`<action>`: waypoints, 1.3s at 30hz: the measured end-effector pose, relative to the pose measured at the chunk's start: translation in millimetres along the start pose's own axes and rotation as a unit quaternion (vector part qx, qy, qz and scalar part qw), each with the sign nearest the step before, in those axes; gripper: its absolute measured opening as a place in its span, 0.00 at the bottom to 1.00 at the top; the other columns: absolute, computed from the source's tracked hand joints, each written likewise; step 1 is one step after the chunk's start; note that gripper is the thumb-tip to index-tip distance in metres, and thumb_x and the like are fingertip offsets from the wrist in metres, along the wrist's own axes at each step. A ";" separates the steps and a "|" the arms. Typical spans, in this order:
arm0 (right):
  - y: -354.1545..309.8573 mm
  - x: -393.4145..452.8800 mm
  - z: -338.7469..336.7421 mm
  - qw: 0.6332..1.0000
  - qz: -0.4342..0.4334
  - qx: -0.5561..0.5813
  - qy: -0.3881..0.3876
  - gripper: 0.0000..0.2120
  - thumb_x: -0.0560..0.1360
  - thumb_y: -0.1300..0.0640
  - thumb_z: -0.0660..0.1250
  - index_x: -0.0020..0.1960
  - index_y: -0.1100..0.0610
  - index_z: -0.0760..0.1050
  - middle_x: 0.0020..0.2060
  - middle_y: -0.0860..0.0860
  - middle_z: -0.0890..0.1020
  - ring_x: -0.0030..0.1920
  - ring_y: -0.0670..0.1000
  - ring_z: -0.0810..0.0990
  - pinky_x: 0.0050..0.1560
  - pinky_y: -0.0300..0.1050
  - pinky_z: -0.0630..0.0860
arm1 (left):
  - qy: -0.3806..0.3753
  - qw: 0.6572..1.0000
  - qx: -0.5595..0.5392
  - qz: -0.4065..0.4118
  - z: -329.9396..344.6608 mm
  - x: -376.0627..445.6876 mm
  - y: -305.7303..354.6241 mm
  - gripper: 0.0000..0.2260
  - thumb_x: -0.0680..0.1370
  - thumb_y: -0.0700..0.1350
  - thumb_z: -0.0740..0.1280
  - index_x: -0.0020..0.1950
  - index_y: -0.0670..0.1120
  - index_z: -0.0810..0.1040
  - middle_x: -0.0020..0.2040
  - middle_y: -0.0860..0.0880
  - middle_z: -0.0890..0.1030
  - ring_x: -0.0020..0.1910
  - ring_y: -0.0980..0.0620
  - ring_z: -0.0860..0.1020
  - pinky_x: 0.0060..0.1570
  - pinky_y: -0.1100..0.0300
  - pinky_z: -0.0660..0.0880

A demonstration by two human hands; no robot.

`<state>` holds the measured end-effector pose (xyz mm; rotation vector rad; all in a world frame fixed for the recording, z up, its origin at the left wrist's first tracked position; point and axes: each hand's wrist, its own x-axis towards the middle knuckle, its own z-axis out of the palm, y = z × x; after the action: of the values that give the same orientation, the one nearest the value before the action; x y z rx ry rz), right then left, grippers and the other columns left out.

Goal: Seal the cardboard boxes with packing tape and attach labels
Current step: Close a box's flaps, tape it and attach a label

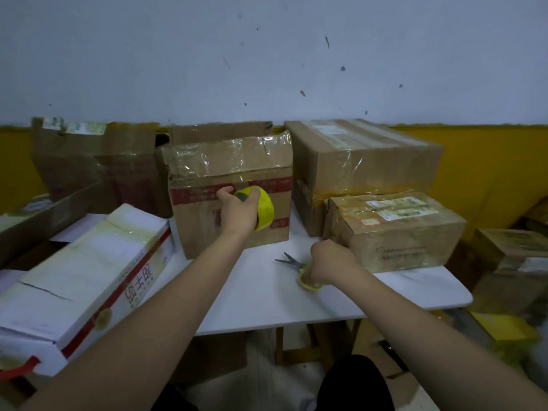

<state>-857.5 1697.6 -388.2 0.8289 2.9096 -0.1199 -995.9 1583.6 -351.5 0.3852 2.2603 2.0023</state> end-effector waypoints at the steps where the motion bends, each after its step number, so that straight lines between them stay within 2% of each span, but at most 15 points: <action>1: 2.1 -3.6 -4.8 1.000 0.003 0.019 0.004 0.14 0.74 0.52 0.68 0.36 0.54 0.67 0.35 0.50 0.72 0.33 0.48 0.71 0.29 0.40 0.65 | -0.006 1.000 0.011 0.001 -1.2 2.4 -0.1 0.23 0.80 0.52 0.65 0.71 0.44 0.63 0.57 0.46 0.72 0.59 0.41 0.75 0.61 0.47 0.75; 4: 12.5 -12.8 -28.8 0.995 -0.004 0.090 0.046 0.16 0.71 0.44 0.71 0.36 0.55 0.72 0.32 0.50 0.75 0.33 0.50 0.74 0.29 0.43 0.66 | -0.022 1.000 0.021 0.001 -5.8 5.1 0.9 0.19 0.79 0.55 0.64 0.66 0.48 0.69 0.56 0.45 0.77 0.58 0.41 0.77 0.61 0.45 0.75; 6: 18.8 -13.9 -51.6 0.978 -0.053 0.168 0.115 0.14 0.70 0.45 0.74 0.41 0.55 0.76 0.34 0.50 0.79 0.35 0.50 0.77 0.32 0.46 0.70 | -0.031 1.000 0.004 0.000 -8.3 6.5 1.1 0.22 0.72 0.60 0.63 0.62 0.51 0.70 0.56 0.45 0.79 0.57 0.42 0.78 0.61 0.43 0.75; 8: 14.0 -14.2 -78.7 0.927 -0.146 0.298 0.173 0.13 0.69 0.48 0.77 0.46 0.52 0.76 0.37 0.46 0.81 0.34 0.43 0.76 0.32 0.37 0.70 | -0.035 0.999 -0.029 -0.010 -9.3 11.0 -2.7 0.24 0.67 0.62 0.62 0.59 0.53 0.71 0.55 0.45 0.80 0.56 0.42 0.79 0.60 0.41 0.77; 10: -1.6 -3.1 -100.4 0.869 -0.234 0.376 0.219 0.14 0.68 0.49 0.79 0.47 0.50 0.76 0.38 0.43 0.79 0.31 0.40 0.71 0.32 0.31 0.66 | -0.045 0.998 -0.046 -0.018 -10.7 11.5 -5.0 0.21 0.72 0.61 0.65 0.60 0.52 0.72 0.55 0.46 0.80 0.55 0.44 0.79 0.59 0.43 0.77; 13: -35.8 39.2 -118.0 0.824 -0.293 0.430 0.224 0.10 0.71 0.49 0.77 0.48 0.50 0.79 0.36 0.41 0.78 0.32 0.41 0.69 0.34 0.34 0.67 | -0.058 0.997 -0.056 -0.018 -12.1 18.7 -13.9 0.16 0.81 0.55 0.64 0.65 0.50 0.71 0.53 0.49 0.79 0.54 0.47 0.78 0.58 0.49 0.76; 17: -78.0 87.0 -123.0 0.813 -0.327 0.448 0.179 0.03 0.75 0.52 0.73 0.46 0.51 0.81 0.32 0.45 0.75 0.33 0.42 0.70 0.34 0.36 0.67 | -0.068 0.997 -0.037 0.029 -11.5 22.2 -20.4 0.13 0.80 0.53 0.64 0.64 0.54 0.70 0.51 0.53 0.79 0.53 0.50 0.78 0.55 0.52 0.74; 19: -85.1 99.3 -117.2 0.815 -0.323 0.447 0.178 0.03 0.76 0.52 0.73 0.46 0.50 0.80 0.28 0.40 0.74 0.30 0.39 0.70 0.32 0.30 0.66 | -0.072 0.996 -0.037 0.033 -9.0 23.3 -25.5 0.15 0.74 0.60 0.66 0.59 0.61 0.70 0.52 0.49 0.83 0.54 0.45 0.81 0.58 0.44 0.77; 21: -84.6 108.6 -109.3 0.815 -0.325 0.444 0.185 0.03 0.75 0.50 0.73 0.46 0.47 0.79 0.26 0.38 0.73 0.29 0.40 0.70 0.29 0.30 0.65 | -0.074 0.996 -0.049 0.023 -4.3 30.1 -36.0 0.17 0.69 0.65 0.66 0.56 0.65 0.70 0.54 0.47 0.84 0.53 0.42 0.83 0.57 0.38 0.78; 25: -84.2 115.9 -104.2 0.811 -0.347 0.426 0.201 0.05 0.75 0.51 0.73 0.49 0.51 0.80 0.28 0.37 0.74 0.31 0.41 0.70 0.31 0.32 0.66 | -0.073 0.995 -0.064 0.021 -0.2 32.2 -36.7 0.18 0.70 0.65 0.66 0.57 0.63 0.70 0.55 0.46 0.84 0.54 0.44 0.83 0.57 0.41 0.78; 28: -83.0 115.8 -105.7 0.813 -0.357 0.416 0.194 0.09 0.76 0.51 0.72 0.51 0.56 0.81 0.29 0.38 0.74 0.31 0.41 0.70 0.31 0.32 0.66 | -0.072 0.994 -0.083 0.013 1.8 36.4 -45.6 0.18 0.70 0.66 0.68 0.57 0.66 0.71 0.54 0.44 0.84 0.53 0.40 0.83 0.55 0.37 0.79; 31: -80.7 115.6 -108.3 0.821 -0.363 0.405 0.174 0.09 0.76 0.51 0.72 0.52 0.56 0.82 0.30 0.42 0.74 0.31 0.41 0.69 0.31 0.33 0.66 | -0.070 0.994 -0.081 0.013 3.1 34.8 -45.2 0.17 0.69 0.67 0.67 0.56 0.65 0.71 0.51 0.44 0.85 0.51 0.41 0.84 0.54 0.37 0.79; 34: -79.9 113.9 -110.7 0.827 -0.355 0.407 0.154 0.05 0.76 0.53 0.72 0.50 0.53 0.81 0.26 0.37 0.74 0.28 0.39 0.70 0.30 0.29 0.65 | -0.084 0.993 -0.082 0.016 4.5 33.7 -45.2 0.14 0.70 0.66 0.67 0.53 0.66 0.71 0.49 0.45 0.85 0.50 0.41 0.84 0.54 0.36 0.79; 36: -80.2 111.3 -112.0 0.833 -0.353 0.399 0.145 0.02 0.76 0.50 0.72 0.48 0.46 0.80 0.29 0.36 0.76 0.31 0.39 0.72 0.33 0.30 0.67 | -0.086 0.993 -0.078 0.011 -0.3 24.8 -35.0 0.15 0.69 0.66 0.68 0.53 0.65 0.71 0.49 0.45 0.85 0.49 0.41 0.84 0.54 0.36 0.79; 39: -76.1 107.3 -118.6 0.848 -0.338 0.386 0.135 0.08 0.74 0.42 0.72 0.51 0.42 0.81 0.44 0.43 0.83 0.45 0.45 0.80 0.48 0.42 0.76 | -0.107 0.988 -0.112 -0.011 -10.1 13.5 -21.1 0.17 0.73 0.60 0.70 0.58 0.57 0.72 0.51 0.40 0.85 0.45 0.40 0.85 0.50 0.39 0.82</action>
<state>-998.8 1701.6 -281.4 -0.2348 3.2480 -1.3979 -1013.9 1575.0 -369.7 0.5213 1.8836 2.0642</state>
